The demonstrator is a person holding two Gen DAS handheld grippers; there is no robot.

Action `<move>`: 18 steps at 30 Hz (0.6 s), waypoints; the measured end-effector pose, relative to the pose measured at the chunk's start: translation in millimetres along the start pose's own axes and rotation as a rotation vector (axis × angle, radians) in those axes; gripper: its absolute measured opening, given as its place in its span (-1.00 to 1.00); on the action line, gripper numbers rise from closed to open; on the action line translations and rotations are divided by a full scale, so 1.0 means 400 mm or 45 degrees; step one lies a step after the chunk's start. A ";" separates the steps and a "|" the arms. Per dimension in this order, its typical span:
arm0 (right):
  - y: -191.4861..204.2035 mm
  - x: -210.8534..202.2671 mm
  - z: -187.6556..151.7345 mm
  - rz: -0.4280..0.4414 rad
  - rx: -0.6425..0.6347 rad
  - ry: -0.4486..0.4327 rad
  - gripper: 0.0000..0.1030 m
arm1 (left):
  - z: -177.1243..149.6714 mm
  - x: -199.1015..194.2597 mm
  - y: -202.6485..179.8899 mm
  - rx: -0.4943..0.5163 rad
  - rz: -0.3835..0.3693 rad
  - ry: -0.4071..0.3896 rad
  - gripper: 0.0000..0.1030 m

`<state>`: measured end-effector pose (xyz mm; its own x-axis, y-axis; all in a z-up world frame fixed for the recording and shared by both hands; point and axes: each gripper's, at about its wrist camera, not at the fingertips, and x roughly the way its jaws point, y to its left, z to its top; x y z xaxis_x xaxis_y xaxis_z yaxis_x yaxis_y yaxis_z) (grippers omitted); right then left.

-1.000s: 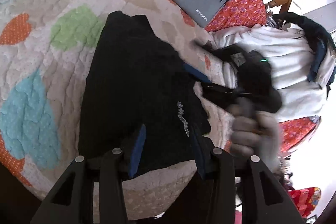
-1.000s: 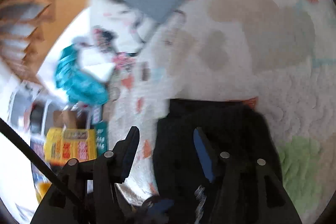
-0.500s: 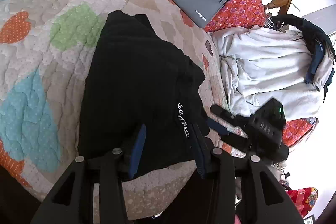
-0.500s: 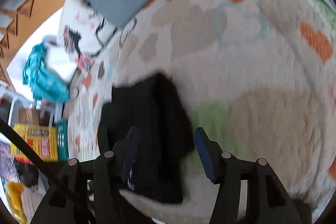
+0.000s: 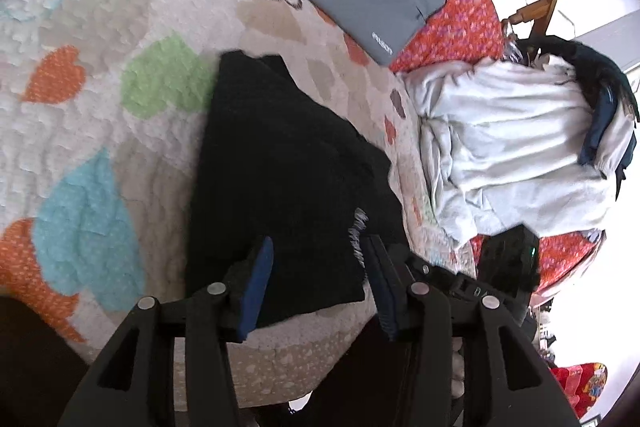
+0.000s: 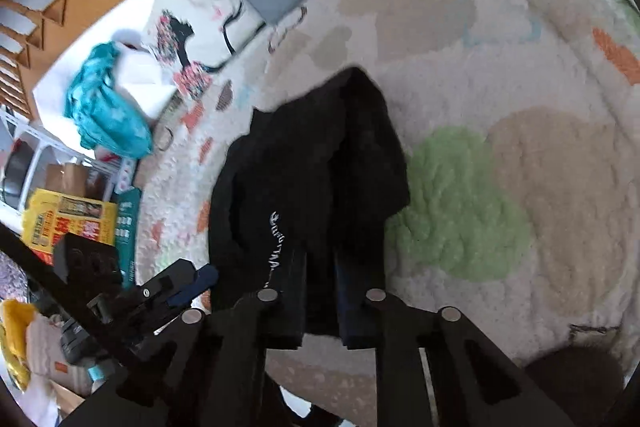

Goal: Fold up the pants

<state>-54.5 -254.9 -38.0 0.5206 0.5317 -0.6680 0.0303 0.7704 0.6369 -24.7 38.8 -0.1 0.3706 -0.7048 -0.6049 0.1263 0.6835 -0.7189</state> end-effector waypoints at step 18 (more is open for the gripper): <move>0.149 -0.032 0.095 -0.012 -0.163 -0.035 -0.21 | -0.031 0.044 0.030 0.019 0.059 -0.014 -0.11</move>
<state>-26.7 -229.1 23.1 0.5444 0.5159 -0.6614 -0.0733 0.8148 0.5751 -28.1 32.4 -23.7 0.3862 -0.6704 -0.6336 0.1224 0.7180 -0.6852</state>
